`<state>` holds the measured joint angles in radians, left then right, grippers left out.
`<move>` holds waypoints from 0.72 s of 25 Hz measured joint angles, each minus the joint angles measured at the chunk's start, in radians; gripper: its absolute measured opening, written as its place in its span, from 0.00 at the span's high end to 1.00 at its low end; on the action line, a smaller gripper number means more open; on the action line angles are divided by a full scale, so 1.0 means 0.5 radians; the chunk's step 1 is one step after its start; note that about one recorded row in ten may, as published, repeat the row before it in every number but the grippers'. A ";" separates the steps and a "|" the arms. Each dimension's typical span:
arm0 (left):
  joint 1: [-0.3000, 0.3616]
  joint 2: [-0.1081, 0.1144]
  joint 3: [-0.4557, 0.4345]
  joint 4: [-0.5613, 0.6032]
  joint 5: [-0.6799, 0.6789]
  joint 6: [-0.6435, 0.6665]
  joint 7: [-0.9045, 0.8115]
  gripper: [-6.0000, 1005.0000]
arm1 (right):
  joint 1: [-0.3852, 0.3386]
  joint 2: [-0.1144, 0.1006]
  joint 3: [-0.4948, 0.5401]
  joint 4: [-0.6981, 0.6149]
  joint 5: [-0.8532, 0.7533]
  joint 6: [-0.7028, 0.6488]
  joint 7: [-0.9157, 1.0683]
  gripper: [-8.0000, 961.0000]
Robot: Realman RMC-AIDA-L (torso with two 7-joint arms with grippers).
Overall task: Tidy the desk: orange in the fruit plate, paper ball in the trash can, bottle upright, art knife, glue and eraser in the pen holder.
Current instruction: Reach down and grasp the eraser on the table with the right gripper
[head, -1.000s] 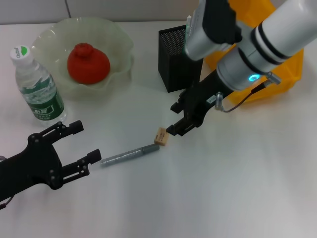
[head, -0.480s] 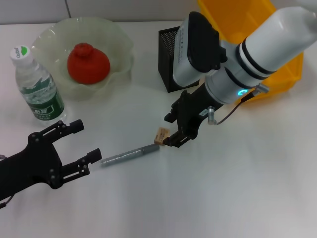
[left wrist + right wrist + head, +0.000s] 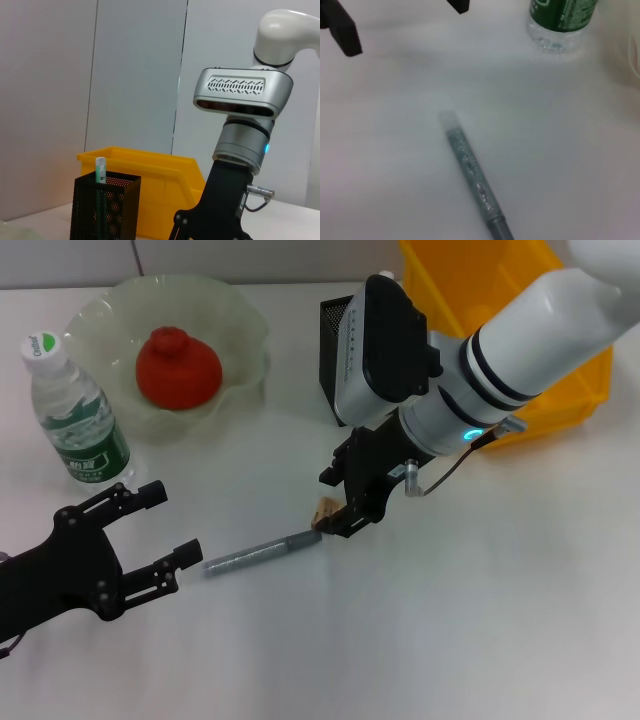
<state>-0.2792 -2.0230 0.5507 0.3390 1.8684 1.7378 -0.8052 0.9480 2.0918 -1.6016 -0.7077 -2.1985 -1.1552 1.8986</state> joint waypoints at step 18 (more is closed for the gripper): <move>0.000 0.003 0.000 0.000 0.000 0.004 -0.005 0.20 | -0.022 0.001 -0.089 0.028 0.031 0.100 -0.021 0.35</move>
<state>-0.2792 -2.0217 0.5507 0.3390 1.8683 1.7396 -0.8076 0.9370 2.0923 -1.6461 -0.6936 -2.1828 -1.1054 1.8883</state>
